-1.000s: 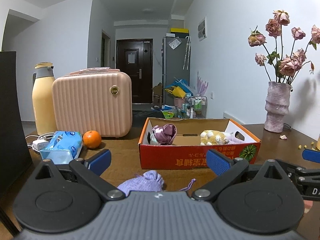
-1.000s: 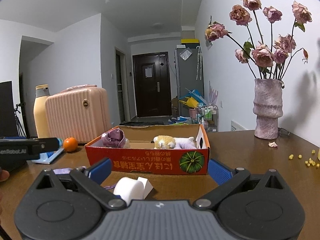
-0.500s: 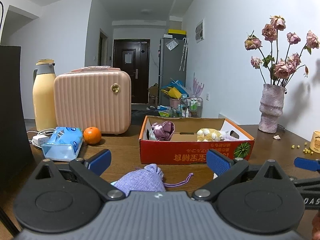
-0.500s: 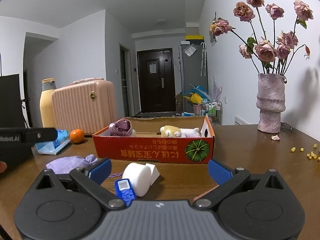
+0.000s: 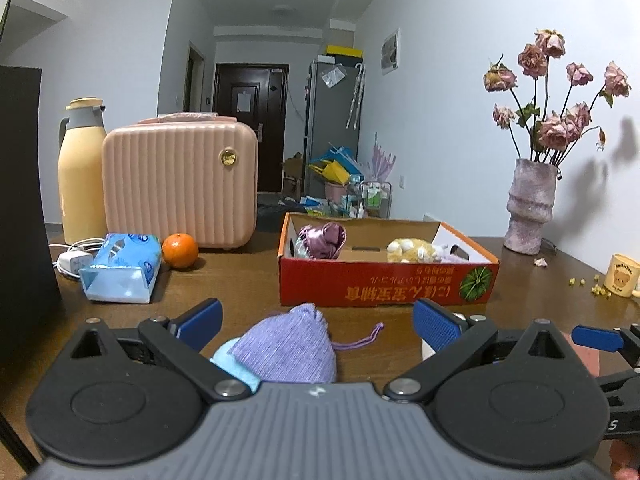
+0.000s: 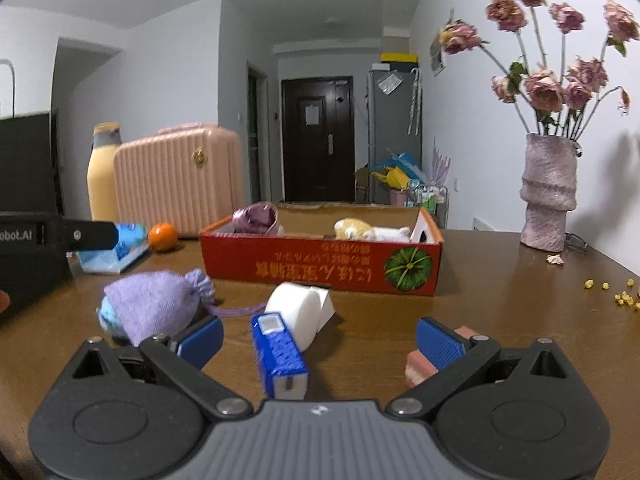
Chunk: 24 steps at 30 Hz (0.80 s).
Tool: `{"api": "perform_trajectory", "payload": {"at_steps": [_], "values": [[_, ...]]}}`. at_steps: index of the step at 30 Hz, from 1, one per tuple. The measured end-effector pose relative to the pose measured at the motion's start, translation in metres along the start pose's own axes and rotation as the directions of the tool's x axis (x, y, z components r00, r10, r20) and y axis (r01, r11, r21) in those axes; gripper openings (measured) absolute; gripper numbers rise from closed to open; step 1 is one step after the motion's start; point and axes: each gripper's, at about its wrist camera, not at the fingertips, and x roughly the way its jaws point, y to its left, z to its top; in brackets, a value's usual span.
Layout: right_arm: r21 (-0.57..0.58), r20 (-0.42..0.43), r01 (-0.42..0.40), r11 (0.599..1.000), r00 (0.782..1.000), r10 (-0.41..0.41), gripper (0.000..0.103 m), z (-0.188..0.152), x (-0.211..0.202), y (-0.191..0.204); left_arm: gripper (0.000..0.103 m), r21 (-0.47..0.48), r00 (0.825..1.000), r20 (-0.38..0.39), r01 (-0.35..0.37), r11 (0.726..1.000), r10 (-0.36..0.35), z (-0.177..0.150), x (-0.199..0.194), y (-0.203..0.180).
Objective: Organize soft objects
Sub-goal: 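Grasp the blue milk carton with the right gripper while the left gripper approaches the lavender sachet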
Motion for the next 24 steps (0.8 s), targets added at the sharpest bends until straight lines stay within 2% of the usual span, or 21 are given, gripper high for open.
{"api": "perform_trajectory", "payload": {"at_steps": [6, 12, 15, 17, 21, 23, 24], "values": [[-0.059, -0.083, -0.025, 0.998, 0.996, 0.02, 0.102, -0.006, 0.018, 0.018, 0.103, 0.005, 1.0, -0.024, -0.007, 1.0, 0.007, -0.005, 0.002, 0.012], [-0.059, -0.157, -0.048, 0.997, 0.987, 0.038, 0.092, -0.009, 0.041, 0.026, 0.103, 0.021, 0.999, -0.049, -0.015, 1.0, 0.016, -0.009, 0.006, 0.019], [-0.063, -0.182, -0.049, 0.997, 0.983, 0.037, 0.081, -0.009, 0.052, 0.029, 0.103, 0.028, 0.998, -0.062, -0.017, 0.999, 0.019, -0.011, 0.009, 0.023], [-0.064, -0.203, -0.061, 0.996, 0.978, 0.047, 0.065, -0.009, 0.06, 0.031, 0.103, 0.034, 0.997, -0.072, -0.02, 0.999, 0.023, -0.012, 0.011, 0.025], [-0.06, -0.237, -0.083, 0.995, 0.969, 0.066, 0.051, -0.009, 0.074, 0.035, 0.103, 0.028, 0.996, -0.087, -0.029, 0.999, 0.032, -0.013, 0.014, 0.03], [-0.047, -0.25, -0.089, 0.995, 0.965, 0.074, 0.031, -0.009, 0.079, 0.035, 0.103, 0.024, 0.995, -0.091, -0.028, 0.999, 0.03, -0.013, 0.014, 0.032], [-0.038, -0.258, -0.093, 0.995, 0.963, 0.08, 0.025, -0.009, 0.081, 0.034, 0.103, 0.025, 0.995, -0.093, -0.028, 0.999, 0.03, -0.013, 0.015, 0.032]]}}
